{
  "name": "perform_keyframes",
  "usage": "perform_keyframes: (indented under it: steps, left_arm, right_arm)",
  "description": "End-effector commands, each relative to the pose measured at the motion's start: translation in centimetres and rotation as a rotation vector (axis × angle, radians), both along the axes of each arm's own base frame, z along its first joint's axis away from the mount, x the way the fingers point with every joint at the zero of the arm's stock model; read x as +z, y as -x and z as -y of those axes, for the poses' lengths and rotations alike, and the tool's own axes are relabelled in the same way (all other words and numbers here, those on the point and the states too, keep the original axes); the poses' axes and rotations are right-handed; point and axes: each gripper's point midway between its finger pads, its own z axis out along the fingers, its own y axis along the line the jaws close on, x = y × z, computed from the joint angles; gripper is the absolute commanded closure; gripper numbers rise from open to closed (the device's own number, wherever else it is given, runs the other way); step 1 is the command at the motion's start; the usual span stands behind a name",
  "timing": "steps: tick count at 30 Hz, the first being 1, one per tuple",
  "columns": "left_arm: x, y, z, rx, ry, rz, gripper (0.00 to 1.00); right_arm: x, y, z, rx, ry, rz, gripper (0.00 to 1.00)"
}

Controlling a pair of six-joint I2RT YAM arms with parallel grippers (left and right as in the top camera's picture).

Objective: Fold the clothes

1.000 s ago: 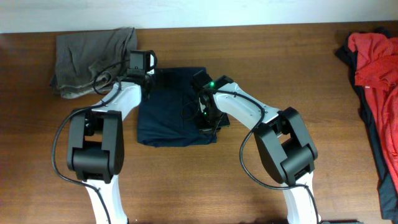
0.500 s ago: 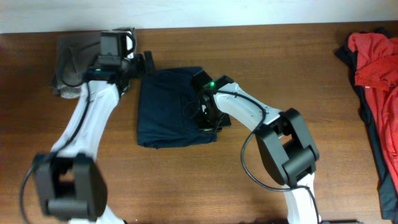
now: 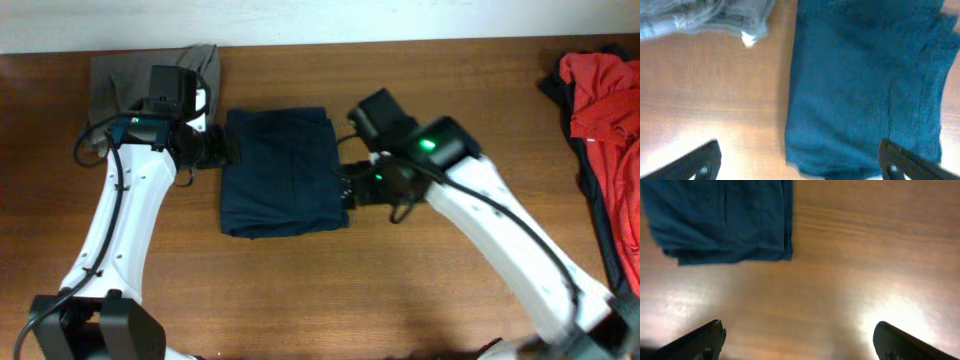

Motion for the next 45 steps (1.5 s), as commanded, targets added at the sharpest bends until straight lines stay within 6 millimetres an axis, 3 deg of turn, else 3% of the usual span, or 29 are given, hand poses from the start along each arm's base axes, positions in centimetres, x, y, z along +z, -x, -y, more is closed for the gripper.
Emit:
perform_keyframes:
  steps: [1, 6, 11, 15, 19, 23, 27, 35, 40, 45]
  left_arm:
    - [0.2, 2.4, -1.0, 0.093, 0.013, -0.071, 0.01]
    - [1.5, 5.0, -1.0, 0.126, 0.022, -0.075, 0.01]
    - [5.7, 7.9, -1.2, 0.122, 0.042, 0.074, 0.01]
    - [8.8, 10.9, -1.4, 0.119, 0.061, 0.22, 0.01]
    - [9.4, 14.2, -1.4, 0.109, 0.088, 0.326, 0.01]
    - [7.9, 15.7, -0.6, 0.082, 0.134, 0.351, 0.01]
    - [5.1, 15.3, -0.4, 0.076, 0.138, 0.318, 0.01]
    - [-0.2, 9.3, 2.0, -0.089, 0.173, 0.205, 0.01]
    - [-5.0, 6.4, 2.6, -0.128, 0.195, 0.104, 0.01]
    - [-9.9, 5.0, 1.1, -0.111, 0.199, 0.0, 0.01]
  right_arm:
    - [2.9, 1.6, 1.5, -0.024, -0.011, 0.058, 0.01]
    - [5.1, 4.1, 3.2, -0.05, -0.034, 0.085, 0.01]
    - [6.0, 5.4, 4.0, -0.051, -0.051, 0.114, 0.01]
    - [5.4, 6.0, 5.7, -0.1, -0.006, 0.136, 0.01]
    - [4.0, 6.7, 8.3, -0.228, 0.066, 0.171, 0.01]
    - [1.8, 7.1, 8.8, -0.257, 0.051, 0.187, 0.01]
    - [-2.0, 7.5, 8.7, -0.249, 0.07, 0.142, 0.01]
    - [-10.4, 9.5, 7.7, -0.214, 0.094, -0.061, 0.01]
    - [-13.2, 9.3, 7.1, -0.231, 0.057, -0.063, 0.01]
    - [-15.0, 9.4, 7.1, -0.273, 0.04, -0.06, 0.01]
